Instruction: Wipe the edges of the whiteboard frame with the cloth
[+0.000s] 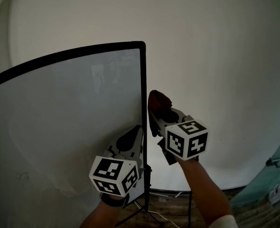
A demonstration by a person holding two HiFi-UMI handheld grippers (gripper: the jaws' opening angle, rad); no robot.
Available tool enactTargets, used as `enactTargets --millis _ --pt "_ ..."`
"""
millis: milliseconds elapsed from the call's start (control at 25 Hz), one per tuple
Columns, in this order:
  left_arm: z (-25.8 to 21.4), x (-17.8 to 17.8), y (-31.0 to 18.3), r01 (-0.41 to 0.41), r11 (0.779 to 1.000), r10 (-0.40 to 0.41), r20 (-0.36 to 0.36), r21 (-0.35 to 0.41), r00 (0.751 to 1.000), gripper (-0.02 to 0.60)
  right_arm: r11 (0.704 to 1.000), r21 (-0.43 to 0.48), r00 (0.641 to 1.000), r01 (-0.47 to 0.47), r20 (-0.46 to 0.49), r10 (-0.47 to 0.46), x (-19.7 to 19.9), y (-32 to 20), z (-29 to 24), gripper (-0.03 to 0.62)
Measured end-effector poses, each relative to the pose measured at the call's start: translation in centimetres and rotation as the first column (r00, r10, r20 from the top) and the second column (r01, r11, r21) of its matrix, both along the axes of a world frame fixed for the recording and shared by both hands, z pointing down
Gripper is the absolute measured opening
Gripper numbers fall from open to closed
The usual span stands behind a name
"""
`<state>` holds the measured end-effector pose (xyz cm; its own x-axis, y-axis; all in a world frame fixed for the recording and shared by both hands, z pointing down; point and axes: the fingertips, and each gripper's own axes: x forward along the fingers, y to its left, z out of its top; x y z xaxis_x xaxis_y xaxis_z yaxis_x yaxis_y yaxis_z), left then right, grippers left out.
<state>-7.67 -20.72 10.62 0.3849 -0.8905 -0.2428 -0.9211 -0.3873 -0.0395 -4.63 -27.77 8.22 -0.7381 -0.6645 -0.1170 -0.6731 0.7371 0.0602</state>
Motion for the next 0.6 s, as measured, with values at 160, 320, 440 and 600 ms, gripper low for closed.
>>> enactTargets --millis 160,320,440,600 --pt "1.2 0.4 0.4 -0.007 1.000 0.007 -0.013 0.001 1.000 0.008 1.000 -0.007 1.000 0.000 0.013 0.000 1.4 1.5 2.2 0.055" --pt "3.0 0.9 0.9 -0.012 1.000 0.012 -0.018 -0.003 1.000 0.008 0.999 -0.030 1.000 0.014 0.025 -0.013 2.6 3.3 5.1 0.055" --pt "4.8 1.4 0.9 -0.016 1.000 0.016 -0.011 -0.018 1.000 0.009 0.998 -0.052 0.999 0.023 0.031 -0.021 3.3 4.2 7.4 0.055" --pt "8.3 2.1 2.2 -0.022 0.998 0.022 -0.001 -0.060 1.000 0.008 0.995 -0.097 1.000 0.016 0.027 -0.013 4.5 6.5 11.8 0.055"
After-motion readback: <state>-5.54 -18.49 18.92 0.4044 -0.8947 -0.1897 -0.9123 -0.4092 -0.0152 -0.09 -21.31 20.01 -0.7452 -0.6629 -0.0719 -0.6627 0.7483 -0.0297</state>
